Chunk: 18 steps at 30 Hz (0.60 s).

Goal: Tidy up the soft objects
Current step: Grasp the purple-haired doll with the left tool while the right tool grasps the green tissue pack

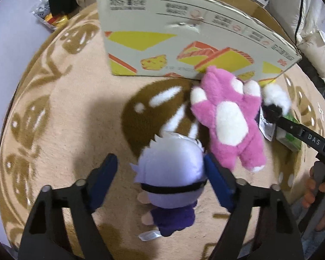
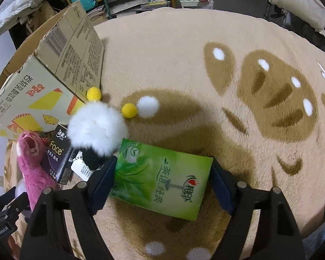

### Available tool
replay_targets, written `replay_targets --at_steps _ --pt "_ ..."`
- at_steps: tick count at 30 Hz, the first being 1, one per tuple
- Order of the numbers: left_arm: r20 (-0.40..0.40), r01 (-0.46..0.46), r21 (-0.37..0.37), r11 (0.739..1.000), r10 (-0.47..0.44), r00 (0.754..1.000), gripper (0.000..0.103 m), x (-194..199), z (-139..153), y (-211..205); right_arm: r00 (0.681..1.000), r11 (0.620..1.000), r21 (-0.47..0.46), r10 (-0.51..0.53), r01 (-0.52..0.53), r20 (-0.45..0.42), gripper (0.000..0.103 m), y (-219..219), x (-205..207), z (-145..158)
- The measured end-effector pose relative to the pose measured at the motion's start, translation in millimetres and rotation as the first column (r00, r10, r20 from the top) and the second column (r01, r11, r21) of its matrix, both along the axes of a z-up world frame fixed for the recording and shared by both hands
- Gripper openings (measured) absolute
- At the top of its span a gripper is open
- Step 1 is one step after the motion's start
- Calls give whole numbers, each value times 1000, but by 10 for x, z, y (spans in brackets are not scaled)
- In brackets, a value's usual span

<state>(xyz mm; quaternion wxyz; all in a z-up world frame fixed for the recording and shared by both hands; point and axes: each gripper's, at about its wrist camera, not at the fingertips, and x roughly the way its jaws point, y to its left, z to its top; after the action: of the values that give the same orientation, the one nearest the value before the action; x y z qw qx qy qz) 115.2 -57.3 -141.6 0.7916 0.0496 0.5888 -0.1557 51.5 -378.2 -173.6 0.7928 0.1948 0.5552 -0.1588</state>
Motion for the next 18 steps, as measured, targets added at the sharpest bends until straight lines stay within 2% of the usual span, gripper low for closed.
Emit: replay_targets --at_steps 5,12,15,18 --pt "-4 6 -30 1000 -6 1000 56 -37 -17 -68 1000 1000 -2 3 -3 3 85 47 -3 -1" --pt "56 22 15 1000 -23 998 52 -133 52 -169 999 1000 2 23 -24 49 84 104 -51 128" --pt "103 12 50 999 -18 995 51 -223 140 -180 995 1000 4 26 -27 96 84 122 -85 245" --pt "163 11 87 996 -25 986 52 -288 247 -194 987 999 -36 35 -30 158 84 165 -138 411"
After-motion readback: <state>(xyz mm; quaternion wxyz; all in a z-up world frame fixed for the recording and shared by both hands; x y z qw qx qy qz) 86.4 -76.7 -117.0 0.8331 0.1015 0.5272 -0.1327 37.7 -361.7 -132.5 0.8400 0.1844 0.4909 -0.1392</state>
